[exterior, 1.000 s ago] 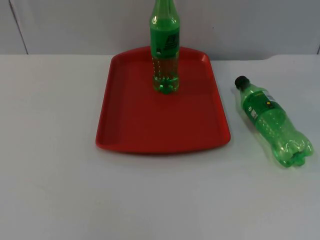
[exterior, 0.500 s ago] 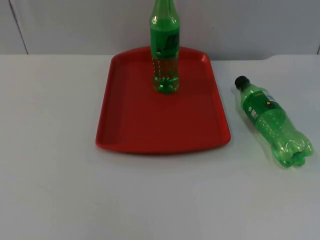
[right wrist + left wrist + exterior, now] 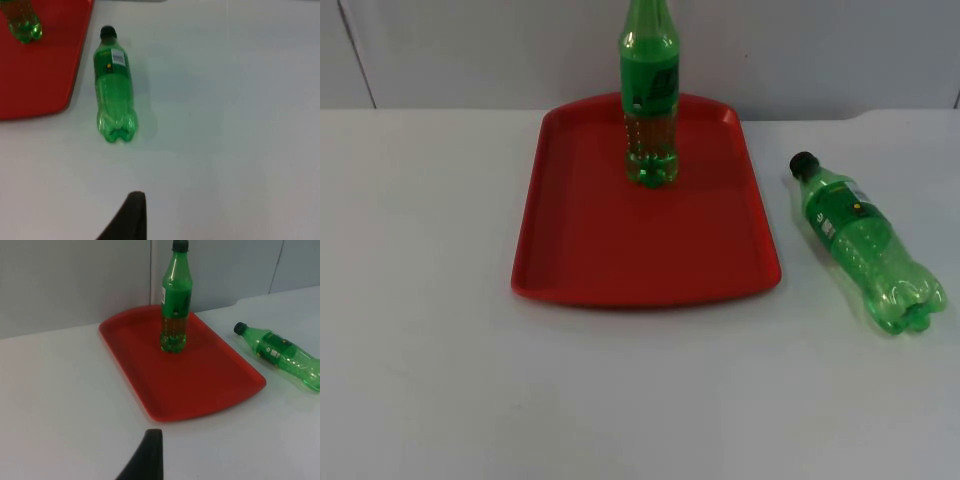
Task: Place the bottle upright on the tray.
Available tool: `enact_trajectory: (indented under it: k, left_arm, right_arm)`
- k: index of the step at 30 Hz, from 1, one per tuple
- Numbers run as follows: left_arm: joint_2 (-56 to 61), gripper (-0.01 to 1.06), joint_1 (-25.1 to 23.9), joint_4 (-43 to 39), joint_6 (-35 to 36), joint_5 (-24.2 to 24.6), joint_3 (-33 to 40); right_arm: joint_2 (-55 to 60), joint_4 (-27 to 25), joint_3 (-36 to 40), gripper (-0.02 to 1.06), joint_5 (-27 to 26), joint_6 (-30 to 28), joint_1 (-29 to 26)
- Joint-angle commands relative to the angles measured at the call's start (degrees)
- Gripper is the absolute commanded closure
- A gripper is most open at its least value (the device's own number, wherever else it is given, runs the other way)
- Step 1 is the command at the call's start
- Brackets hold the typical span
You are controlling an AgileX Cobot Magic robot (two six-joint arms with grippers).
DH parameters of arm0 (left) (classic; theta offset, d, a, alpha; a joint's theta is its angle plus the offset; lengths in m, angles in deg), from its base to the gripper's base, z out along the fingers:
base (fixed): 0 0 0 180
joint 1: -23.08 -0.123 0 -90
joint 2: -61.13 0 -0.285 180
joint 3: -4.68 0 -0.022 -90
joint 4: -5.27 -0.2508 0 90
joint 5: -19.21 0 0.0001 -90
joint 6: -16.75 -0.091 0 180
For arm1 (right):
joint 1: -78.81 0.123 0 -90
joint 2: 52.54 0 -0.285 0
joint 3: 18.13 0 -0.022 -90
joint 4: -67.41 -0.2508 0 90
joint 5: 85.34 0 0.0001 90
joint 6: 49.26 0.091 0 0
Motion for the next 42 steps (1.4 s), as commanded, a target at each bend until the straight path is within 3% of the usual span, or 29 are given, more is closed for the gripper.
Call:
enact_trajectory:
  k: [1, 11, 15, 21, 27, 35, 42]
  left_arm:
    - [0.3, 0.14, -0.1, -0.2, 0.3, -0.1, 0.2]
    - [0.3, 0.14, -0.1, -0.3, 0.3, -0.1, 0.2]
    - [0.3, 0.14, -0.1, -0.3, 0.3, -0.1, 0.2]
    - [0.3, 0.14, -0.1, -0.3, 0.3, -0.1, 0.2]
    - [0.3, 0.14, -0.1, -0.3, 0.3, -0.1, 0.2]
    - [0.3, 0.14, -0.1, -0.3, 0.3, -0.1, 0.2]
    - [0.3, 0.14, -0.1, -0.3, 0.3, -0.1, 0.2]
  right_arm:
    - [4.2, -0.1, -2.7, 0.02, -3.3, -0.9, -0.4]
    - [22.9, -0.3, -13.4, 0.02, -10.0, -4.6, -0.4]
    - [33.0, -2.6, -18.8, 0.02, -9.9, -6.1, -0.4]
    - [50.3, -7.4, -29.1, 0.02, -6.9, -6.6, -0.3]
    - [67.3, -12.1, -42.9, 0.02, 0.4, -7.4, -0.2]
    - [87.2, -10.7, -60.4, 0.02, 7.6, -5.9, 3.2]
    - [97.6, -6.8, -68.7, 0.02, 9.4, -2.2, 7.2]
